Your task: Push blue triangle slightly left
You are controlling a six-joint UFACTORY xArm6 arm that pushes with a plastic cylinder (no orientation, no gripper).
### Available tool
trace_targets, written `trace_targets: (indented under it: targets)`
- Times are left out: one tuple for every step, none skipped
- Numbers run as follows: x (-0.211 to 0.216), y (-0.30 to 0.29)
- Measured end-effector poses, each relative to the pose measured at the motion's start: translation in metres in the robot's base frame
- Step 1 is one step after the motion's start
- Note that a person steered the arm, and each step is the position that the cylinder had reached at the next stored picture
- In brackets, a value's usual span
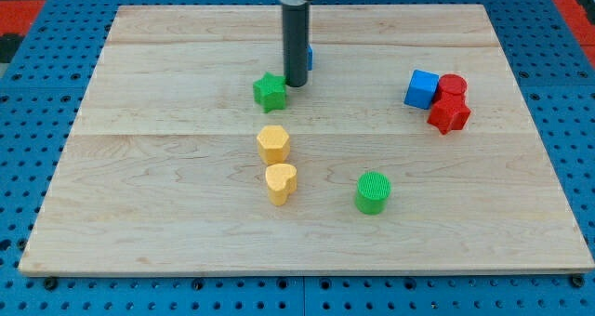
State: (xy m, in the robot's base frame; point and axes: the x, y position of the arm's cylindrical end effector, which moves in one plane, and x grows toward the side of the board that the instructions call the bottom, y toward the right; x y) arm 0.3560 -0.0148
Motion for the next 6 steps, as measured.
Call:
trace_targets:
  targets:
    - [0.000,0.021]
    - [-0.007,0.071]
    - [-0.010,0.121]
    - [-0.019,0.126]
    - [-0.047,0.071]
    - [-0.068,0.011]
